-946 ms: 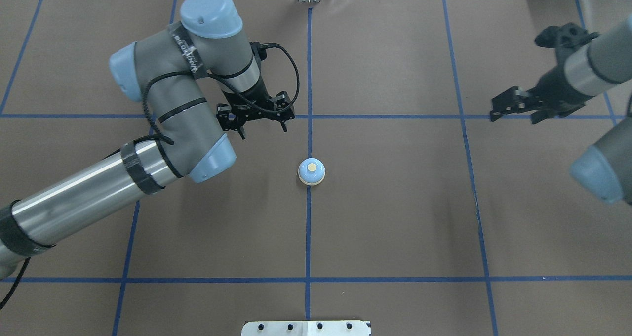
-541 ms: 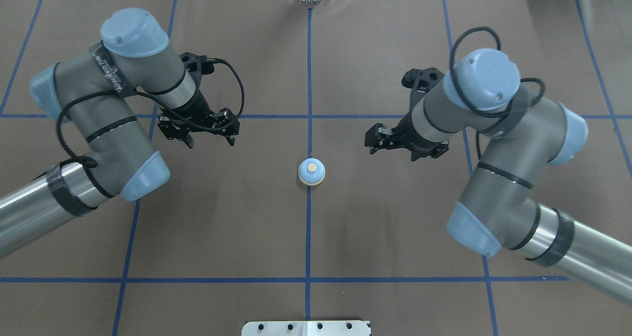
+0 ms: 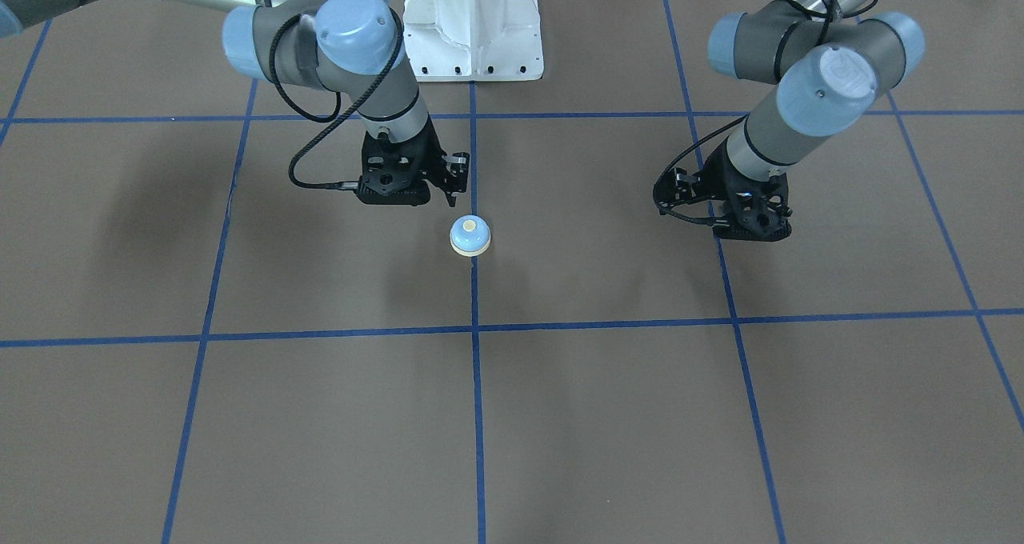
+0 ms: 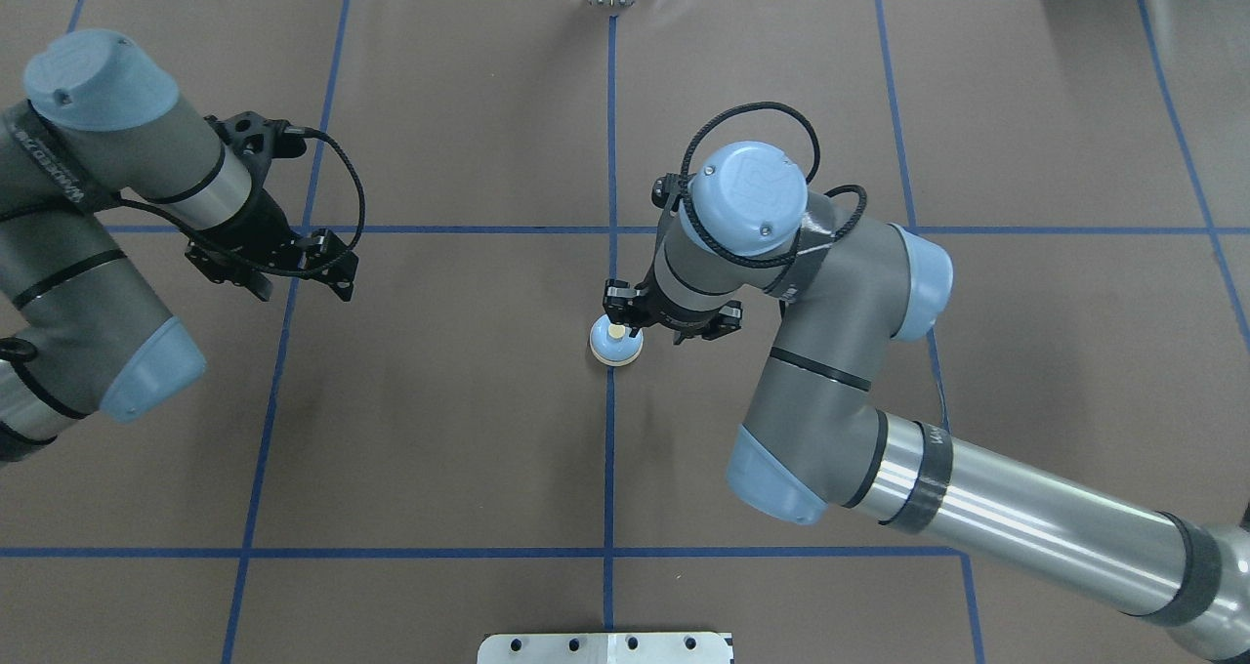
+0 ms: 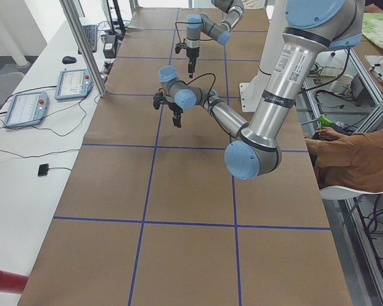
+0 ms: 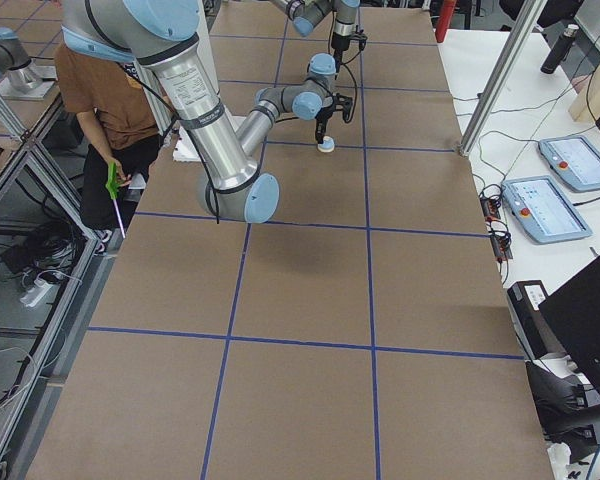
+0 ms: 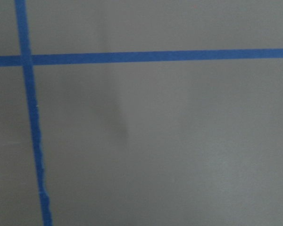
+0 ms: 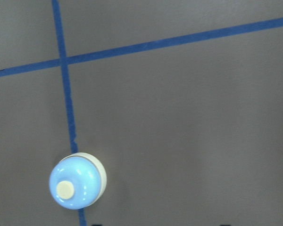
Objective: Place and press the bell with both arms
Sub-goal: 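Press down on the bell's top button with the right gripper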
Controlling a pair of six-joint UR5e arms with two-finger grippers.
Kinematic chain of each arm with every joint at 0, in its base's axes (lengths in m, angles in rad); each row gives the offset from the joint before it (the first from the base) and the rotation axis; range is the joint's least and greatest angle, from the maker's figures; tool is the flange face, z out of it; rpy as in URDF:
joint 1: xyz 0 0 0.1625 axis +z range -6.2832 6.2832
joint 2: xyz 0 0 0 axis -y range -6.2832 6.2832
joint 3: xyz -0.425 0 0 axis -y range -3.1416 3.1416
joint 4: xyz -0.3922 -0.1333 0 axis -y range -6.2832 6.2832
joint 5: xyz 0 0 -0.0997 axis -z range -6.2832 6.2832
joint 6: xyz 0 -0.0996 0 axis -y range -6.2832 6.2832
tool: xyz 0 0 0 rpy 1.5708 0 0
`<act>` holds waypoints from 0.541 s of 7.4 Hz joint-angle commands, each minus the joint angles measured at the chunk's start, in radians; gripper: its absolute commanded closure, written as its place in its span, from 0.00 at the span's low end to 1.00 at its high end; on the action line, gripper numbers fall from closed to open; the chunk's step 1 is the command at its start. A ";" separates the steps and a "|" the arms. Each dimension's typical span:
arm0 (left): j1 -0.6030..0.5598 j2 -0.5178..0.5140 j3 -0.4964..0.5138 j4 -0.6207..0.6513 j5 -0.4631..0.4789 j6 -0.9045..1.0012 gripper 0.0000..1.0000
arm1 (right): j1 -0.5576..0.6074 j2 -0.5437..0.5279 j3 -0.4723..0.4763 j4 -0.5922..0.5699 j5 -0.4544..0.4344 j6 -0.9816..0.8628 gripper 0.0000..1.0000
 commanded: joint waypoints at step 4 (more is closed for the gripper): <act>-0.019 0.057 -0.045 0.002 0.001 0.002 0.01 | -0.018 0.080 -0.117 -0.001 -0.009 0.002 1.00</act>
